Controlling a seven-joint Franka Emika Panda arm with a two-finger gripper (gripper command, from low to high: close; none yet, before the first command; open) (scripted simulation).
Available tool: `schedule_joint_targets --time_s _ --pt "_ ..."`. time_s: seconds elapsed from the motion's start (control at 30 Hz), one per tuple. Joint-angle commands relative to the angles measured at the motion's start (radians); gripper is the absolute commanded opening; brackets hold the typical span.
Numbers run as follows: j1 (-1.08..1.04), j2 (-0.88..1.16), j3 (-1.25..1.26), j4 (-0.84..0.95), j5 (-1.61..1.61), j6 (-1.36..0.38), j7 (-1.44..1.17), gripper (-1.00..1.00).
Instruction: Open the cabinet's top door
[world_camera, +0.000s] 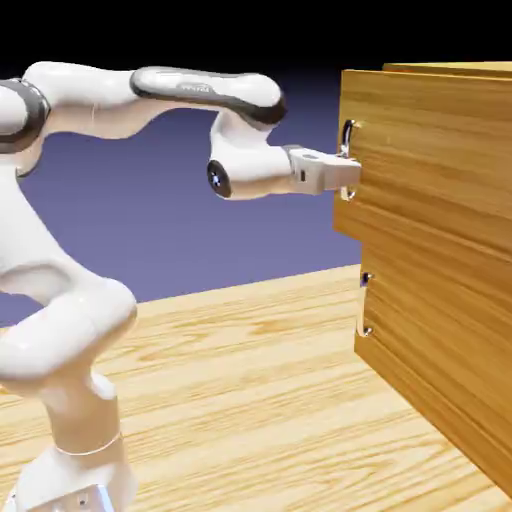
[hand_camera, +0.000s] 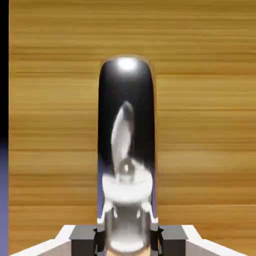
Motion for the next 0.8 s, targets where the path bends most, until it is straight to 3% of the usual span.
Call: schedule_joint_targets --time_s 0.0,0.37,0.77 --pt "0.036 0.007 -0.032 -0.01 0.001 0.0 -0.018 -1.0" --pt "0.435 0.046 -0.395 -0.095 0.0 0.007 -0.199 -1.0" --pt "0.809 -0.234 -0.769 -0.372 -0.492 -0.019 0.107 -1.0"
